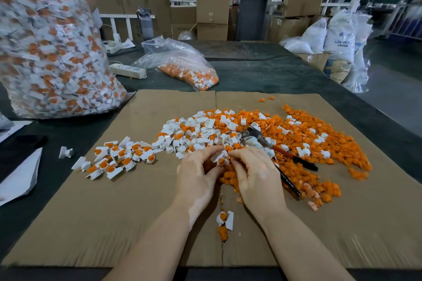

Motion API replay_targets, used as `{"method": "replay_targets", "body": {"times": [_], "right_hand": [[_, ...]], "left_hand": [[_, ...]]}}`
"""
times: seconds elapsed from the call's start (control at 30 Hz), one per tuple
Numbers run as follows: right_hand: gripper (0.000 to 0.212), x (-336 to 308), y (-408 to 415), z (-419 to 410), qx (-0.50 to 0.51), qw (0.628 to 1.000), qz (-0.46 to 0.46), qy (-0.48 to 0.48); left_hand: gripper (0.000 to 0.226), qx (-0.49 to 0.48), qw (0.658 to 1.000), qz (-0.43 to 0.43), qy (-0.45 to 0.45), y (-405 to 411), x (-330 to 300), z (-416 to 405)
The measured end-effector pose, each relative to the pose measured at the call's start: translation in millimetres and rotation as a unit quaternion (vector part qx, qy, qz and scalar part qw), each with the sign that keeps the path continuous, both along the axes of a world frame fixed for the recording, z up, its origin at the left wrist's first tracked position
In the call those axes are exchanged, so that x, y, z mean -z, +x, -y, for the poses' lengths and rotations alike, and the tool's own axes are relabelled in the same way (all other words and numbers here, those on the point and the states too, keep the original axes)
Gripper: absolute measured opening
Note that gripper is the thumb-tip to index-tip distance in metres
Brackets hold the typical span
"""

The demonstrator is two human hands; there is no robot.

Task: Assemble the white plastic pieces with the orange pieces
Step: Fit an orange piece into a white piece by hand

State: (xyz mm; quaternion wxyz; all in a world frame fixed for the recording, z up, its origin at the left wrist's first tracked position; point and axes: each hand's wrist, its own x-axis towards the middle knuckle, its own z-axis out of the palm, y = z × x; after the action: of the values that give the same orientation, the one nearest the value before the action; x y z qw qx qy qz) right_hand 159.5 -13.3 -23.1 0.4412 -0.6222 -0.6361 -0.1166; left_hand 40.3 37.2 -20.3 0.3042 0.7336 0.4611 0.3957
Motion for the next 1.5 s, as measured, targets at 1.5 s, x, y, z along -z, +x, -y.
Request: {"method": "replay_targets", "body": {"times": [1.5], "right_hand": [[0.007,2,0,1,0.009,1.0,0.016,0.003]], "left_hand": [[0.016,-0.22,0.955,-0.189,0.056,-57,0,-31]]}}
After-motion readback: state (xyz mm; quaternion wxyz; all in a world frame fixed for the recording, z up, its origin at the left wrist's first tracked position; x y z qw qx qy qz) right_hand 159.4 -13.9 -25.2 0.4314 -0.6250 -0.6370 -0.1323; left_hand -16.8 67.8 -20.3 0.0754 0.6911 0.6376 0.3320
